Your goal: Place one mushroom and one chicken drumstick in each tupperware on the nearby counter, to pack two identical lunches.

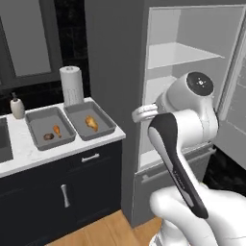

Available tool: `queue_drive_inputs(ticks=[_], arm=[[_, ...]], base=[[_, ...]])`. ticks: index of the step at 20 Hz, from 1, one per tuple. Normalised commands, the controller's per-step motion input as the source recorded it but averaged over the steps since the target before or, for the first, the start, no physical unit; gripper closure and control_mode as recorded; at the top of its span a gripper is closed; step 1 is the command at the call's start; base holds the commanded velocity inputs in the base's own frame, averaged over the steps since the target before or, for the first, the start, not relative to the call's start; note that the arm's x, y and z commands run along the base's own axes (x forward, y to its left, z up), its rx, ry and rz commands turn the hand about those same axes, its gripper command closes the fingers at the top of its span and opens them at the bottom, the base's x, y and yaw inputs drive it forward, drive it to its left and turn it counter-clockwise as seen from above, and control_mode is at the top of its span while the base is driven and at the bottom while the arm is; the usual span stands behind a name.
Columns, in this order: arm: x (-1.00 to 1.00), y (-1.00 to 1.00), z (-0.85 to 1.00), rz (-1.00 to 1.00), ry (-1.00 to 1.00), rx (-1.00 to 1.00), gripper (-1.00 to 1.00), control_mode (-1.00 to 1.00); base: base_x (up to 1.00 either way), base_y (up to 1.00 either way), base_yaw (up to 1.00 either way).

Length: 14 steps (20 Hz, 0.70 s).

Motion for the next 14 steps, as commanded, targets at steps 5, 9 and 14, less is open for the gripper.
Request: queue_drive_inputs(ticks=[5,9,14], arm=[[0.00,0.00,0.00,0.00,0.00,0.00,1.00,1.00],[0.00,0.00,0.00,0.00,0.00,0.00,1.00,1.00],[0.02,0.00,-0.16,0.00,0.04,0.00,1.00,-1.00]], base=[[0.90,0.56,-0.02],[0.92,0.00,-0.02],[0.41,0.00,0.00]])
